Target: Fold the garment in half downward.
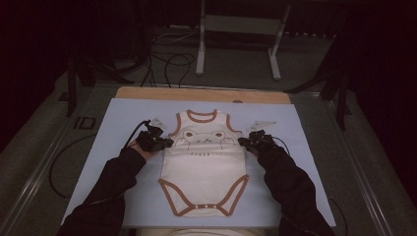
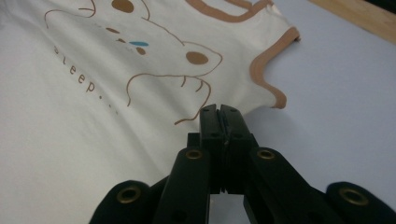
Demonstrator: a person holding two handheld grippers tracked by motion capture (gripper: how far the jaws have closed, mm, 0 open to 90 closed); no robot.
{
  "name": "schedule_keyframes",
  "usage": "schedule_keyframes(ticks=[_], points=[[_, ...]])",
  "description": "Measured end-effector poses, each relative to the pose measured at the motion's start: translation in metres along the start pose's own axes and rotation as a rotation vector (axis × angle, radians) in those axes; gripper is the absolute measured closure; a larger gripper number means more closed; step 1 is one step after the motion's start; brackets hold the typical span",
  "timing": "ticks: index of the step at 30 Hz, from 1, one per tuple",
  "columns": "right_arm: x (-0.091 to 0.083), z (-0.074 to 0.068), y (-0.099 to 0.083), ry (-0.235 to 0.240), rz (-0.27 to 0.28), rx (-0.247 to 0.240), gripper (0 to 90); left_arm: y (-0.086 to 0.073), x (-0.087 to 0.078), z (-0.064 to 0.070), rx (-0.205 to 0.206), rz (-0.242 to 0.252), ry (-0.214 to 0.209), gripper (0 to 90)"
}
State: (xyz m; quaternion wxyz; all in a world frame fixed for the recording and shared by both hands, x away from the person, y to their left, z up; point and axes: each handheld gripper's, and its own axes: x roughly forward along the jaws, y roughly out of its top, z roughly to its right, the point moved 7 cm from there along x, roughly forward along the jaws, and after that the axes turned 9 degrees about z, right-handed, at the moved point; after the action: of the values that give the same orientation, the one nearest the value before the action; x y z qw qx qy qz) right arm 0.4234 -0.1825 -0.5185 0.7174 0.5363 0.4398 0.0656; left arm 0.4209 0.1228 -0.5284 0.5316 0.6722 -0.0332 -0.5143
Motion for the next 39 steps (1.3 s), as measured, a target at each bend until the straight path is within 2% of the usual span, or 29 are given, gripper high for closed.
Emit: schedule_keyframes(ticks=[6,11,23,27,30,39], points=[[-0.009,-0.007,0.003,0.008,0.014,-0.015,89.9,0.001,-0.010,0.008,0.018,0.017,-0.014,88.9],[-0.018,-0.016,0.001,0.024,0.026,-0.012,89.9,-0.002,-0.016,0.014,0.042,0.008,-0.029,88.9],[-0.043,-0.038,0.000,0.050,0.046,-0.053,89.9,-0.007,-0.033,0.034,0.099,0.001,-0.056,88.9],[-0.048,-0.045,-0.003,0.061,0.044,-0.067,89.9,-0.011,-0.037,0.038,0.100,0.007,-0.065,88.9],[-0.054,-0.049,-0.006,0.069,0.048,-0.054,89.9,-0.015,-0.041,0.042,0.109,0.007,-0.071,88.9],[-0.068,-0.064,-0.016,0.091,0.038,-0.074,89.9,-0.024,-0.053,0.063,0.143,0.014,-0.104,88.9]])
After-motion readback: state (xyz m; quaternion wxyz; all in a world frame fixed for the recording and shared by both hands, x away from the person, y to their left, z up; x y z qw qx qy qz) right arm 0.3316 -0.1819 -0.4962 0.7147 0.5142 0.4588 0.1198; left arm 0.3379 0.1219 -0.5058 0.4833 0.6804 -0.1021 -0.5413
